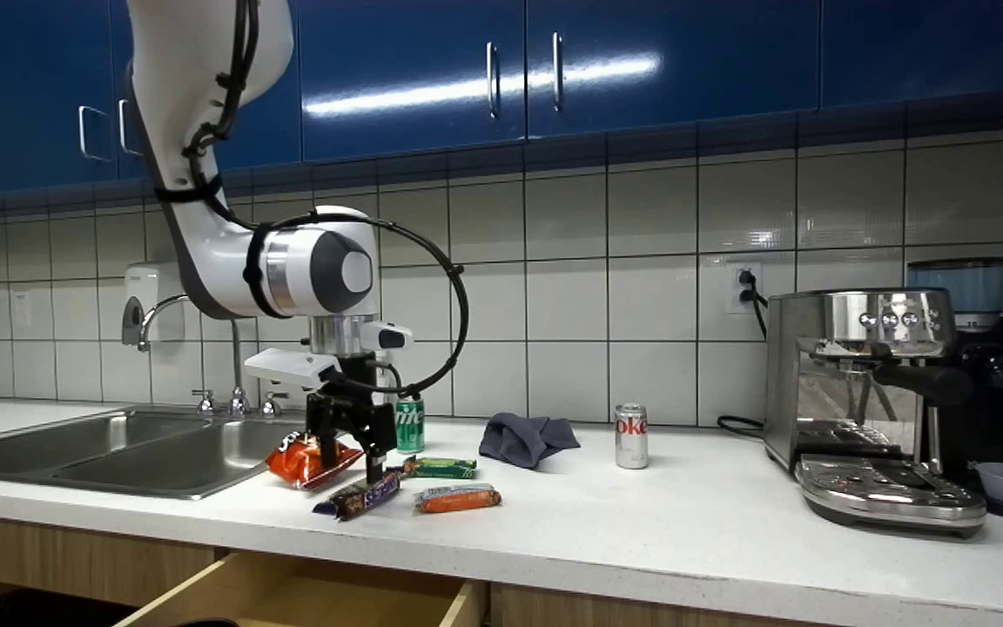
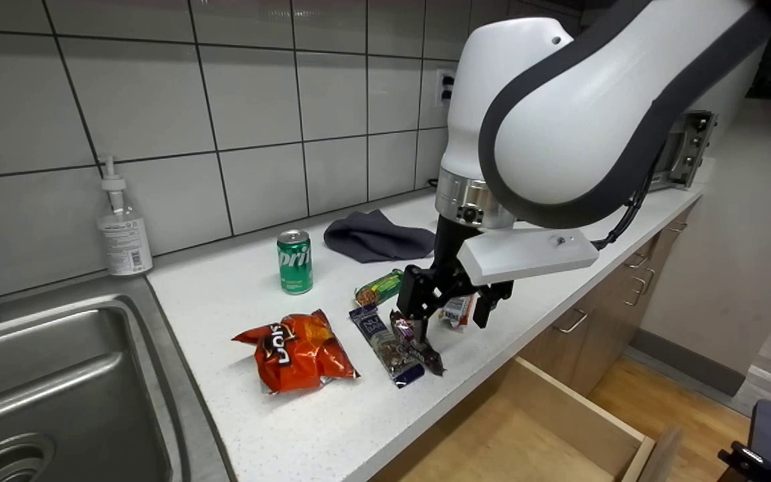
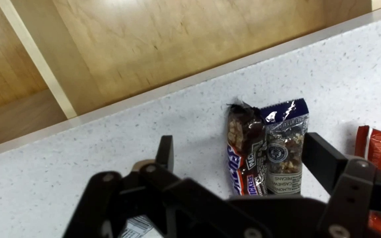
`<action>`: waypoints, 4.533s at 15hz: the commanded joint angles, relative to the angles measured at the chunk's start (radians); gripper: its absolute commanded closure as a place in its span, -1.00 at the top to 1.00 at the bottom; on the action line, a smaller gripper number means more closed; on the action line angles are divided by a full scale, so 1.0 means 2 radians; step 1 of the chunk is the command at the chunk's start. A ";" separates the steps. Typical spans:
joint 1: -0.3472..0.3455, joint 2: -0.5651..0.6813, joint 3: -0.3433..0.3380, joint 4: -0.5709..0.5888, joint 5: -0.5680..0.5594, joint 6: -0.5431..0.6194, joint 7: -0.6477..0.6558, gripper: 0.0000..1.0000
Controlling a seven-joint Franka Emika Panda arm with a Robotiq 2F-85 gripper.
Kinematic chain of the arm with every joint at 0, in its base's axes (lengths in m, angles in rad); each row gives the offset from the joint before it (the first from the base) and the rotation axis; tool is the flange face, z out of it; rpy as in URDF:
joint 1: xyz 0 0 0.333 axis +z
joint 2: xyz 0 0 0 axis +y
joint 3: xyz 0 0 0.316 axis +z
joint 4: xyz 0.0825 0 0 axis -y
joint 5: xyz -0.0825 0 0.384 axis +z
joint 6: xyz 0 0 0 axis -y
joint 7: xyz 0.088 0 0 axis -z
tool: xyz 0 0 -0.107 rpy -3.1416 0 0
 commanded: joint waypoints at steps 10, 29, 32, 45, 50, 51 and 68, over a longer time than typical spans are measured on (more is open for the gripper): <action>0.036 0.081 -0.038 0.084 -0.056 0.013 0.043 1.00; 0.050 0.144 -0.081 0.133 -0.049 -0.005 0.042 1.00; 0.051 0.147 -0.080 0.137 -0.047 -0.006 0.039 1.00; 0.055 0.144 -0.079 0.142 -0.045 -0.003 0.038 -0.84; 0.051 0.131 -0.078 0.132 -0.040 0.001 0.033 -0.84; 0.051 0.125 -0.079 0.127 -0.039 0.004 0.034 -0.84; 0.040 -0.003 -0.087 -0.018 -0.042 -0.006 0.118 -0.84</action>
